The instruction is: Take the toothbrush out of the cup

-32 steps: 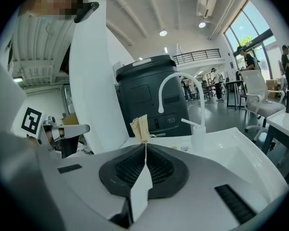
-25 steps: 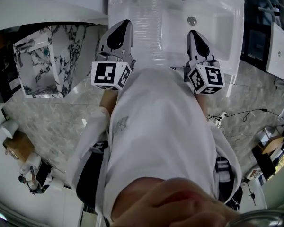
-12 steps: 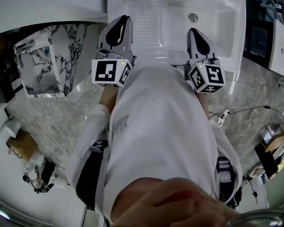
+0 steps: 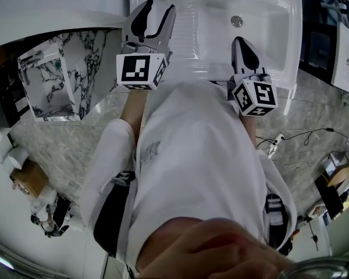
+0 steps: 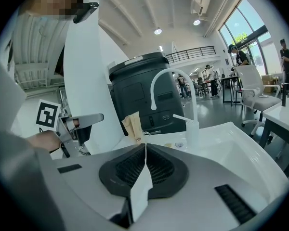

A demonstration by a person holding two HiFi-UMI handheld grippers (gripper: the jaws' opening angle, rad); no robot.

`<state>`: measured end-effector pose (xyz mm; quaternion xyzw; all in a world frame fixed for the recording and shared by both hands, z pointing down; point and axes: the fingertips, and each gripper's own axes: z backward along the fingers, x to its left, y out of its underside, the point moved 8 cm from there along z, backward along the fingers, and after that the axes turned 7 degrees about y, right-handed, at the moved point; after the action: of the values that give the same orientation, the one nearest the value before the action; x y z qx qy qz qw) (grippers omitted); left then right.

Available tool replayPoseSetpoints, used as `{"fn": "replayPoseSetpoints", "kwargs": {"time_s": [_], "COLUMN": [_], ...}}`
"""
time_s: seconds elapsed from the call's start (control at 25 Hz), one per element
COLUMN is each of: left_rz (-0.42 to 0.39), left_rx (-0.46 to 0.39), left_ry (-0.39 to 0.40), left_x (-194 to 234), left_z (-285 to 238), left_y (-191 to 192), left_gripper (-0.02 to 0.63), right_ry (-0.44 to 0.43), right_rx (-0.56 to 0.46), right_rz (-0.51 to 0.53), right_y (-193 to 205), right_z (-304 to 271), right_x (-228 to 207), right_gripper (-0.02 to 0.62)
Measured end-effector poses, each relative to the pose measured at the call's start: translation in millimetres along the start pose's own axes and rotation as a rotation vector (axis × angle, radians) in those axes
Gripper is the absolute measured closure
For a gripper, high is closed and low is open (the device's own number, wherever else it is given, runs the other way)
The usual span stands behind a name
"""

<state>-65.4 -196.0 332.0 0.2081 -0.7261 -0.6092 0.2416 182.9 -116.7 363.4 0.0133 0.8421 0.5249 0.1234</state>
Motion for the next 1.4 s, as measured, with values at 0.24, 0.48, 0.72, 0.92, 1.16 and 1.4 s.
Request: {"fn": "replayPoseSetpoints", "kwargs": {"time_s": [0.24, 0.48, 0.72, 0.92, 1.16, 1.4], "left_rz": [-0.014, -0.013, 0.0, -0.001, -0.01, -0.037], "left_rx": [-0.001, 0.017, 0.062, 0.097, 0.066, 0.048], "left_ry": [-0.009, -0.024, -0.058, -0.088, -0.115, -0.114], "left_x": [8.0, 12.9, 16.6, 17.9, 17.9, 19.9], "left_z": [-37.5, -73.5, -105.3, -126.9, -146.3, -155.4], "left_y": [8.5, 23.4, 41.7, 56.0, 51.8, 48.8], "left_gripper": [0.375, 0.348, 0.348, 0.349, 0.357, 0.449], "right_ry": [0.018, 0.038, 0.057, 0.073, 0.085, 0.09], "right_rx": [0.02, 0.04, 0.057, 0.069, 0.086, 0.096], "right_rz": [-0.012, -0.025, -0.036, -0.042, -0.05, -0.05], "right_y": [3.5, 7.1, 9.0, 11.7, 16.7, 17.7], "right_z": [-1.8, -6.1, -8.4, -9.2, -10.3, -11.4], "right_x": [-8.8, -14.7, -20.2, -22.3, -22.7, -22.3], "right_gripper": [0.58, 0.58, 0.58, 0.58, 0.58, 0.58]}}
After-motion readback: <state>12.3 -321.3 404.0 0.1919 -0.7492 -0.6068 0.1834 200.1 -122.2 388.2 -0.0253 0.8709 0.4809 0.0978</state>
